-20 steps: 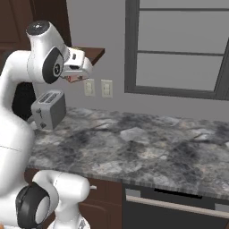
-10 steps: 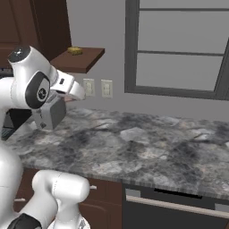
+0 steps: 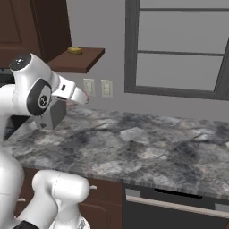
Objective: Locate and retrieve the sponge and bar soap from the cabinet. Place them next to the sink.
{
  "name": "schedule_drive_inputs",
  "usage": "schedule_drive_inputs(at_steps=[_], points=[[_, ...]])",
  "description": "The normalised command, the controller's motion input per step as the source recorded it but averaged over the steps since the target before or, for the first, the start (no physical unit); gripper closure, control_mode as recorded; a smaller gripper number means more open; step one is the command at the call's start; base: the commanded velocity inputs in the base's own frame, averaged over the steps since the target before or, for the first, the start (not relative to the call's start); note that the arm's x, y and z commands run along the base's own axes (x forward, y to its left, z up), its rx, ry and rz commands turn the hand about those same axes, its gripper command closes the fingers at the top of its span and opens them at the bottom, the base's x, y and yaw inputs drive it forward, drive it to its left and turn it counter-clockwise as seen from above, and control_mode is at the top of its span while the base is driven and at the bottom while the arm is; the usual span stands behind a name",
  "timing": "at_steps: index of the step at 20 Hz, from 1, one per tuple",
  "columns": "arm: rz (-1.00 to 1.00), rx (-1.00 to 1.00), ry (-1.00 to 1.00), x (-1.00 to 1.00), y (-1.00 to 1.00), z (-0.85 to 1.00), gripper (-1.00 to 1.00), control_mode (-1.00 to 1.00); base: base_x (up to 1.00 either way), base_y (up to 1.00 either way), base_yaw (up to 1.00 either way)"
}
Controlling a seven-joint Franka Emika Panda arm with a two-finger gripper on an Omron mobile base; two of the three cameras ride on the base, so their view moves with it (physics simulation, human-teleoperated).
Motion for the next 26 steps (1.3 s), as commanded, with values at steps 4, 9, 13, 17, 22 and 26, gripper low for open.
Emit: schedule_drive_inputs(at_steps=[4, 9, 13, 17, 22, 26], points=[[-0.15, 0.06, 0.07, 0.07, -0.73, -0.23, 1.00, -1.00, 0.00, 0.00, 0.00], [-0.14, 0.07, 0.07, 0.03, -0.62, -0.10, 1.00, -1.00, 0.00, 0.00, 0.00], [-0.02, 0.01, 0.00, 0.00, -0.06, -0.01, 1.00, -1.00, 0.00, 0.00, 0.00], [0.00, 0.00, 0.00, 0.00, 0.00, 0.00, 1.00, -1.00, 0.00, 0.00, 0.00], [-0.01, 0.00, 0.00, -0.05, -0.10, 0.00, 1.00, -1.00, 0.00, 0.00, 0.00], [-0.05, 0.01, 0.00, -0.01, -0.30, 0.00, 1.00, -1.00, 0.00, 0.00, 0.00]])
